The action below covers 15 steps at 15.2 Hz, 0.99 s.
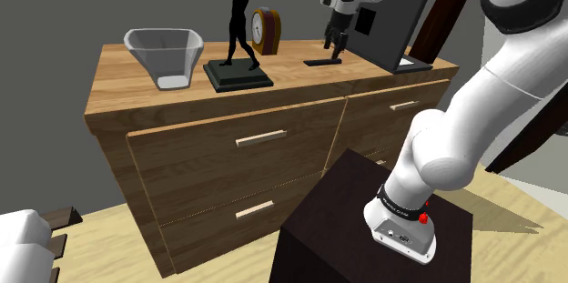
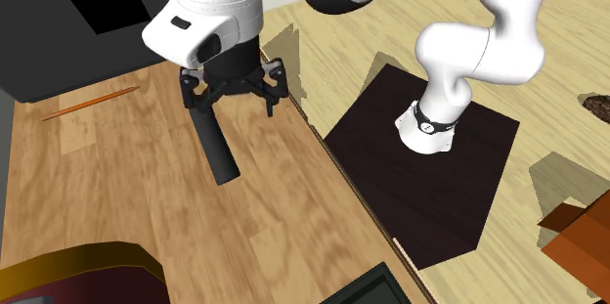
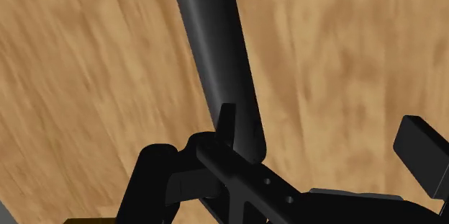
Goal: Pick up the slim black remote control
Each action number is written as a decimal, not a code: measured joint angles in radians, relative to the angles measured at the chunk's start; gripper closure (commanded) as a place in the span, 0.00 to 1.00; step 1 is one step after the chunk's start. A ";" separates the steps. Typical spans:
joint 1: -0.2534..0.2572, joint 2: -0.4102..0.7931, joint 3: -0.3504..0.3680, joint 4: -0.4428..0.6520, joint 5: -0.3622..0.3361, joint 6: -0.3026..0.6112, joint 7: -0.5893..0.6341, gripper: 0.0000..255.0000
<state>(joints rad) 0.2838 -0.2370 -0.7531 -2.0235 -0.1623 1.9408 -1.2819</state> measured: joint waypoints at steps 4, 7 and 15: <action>0.029 0.226 -0.098 0.151 0.167 0.005 -0.279 0.00; 0.019 0.283 -0.106 0.160 0.215 0.033 -0.346 0.00; 0.013 0.310 -0.106 0.112 0.240 0.098 -0.369 1.00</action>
<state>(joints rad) 0.2972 0.0726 -0.8590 -1.9114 0.0778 2.0386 -1.6508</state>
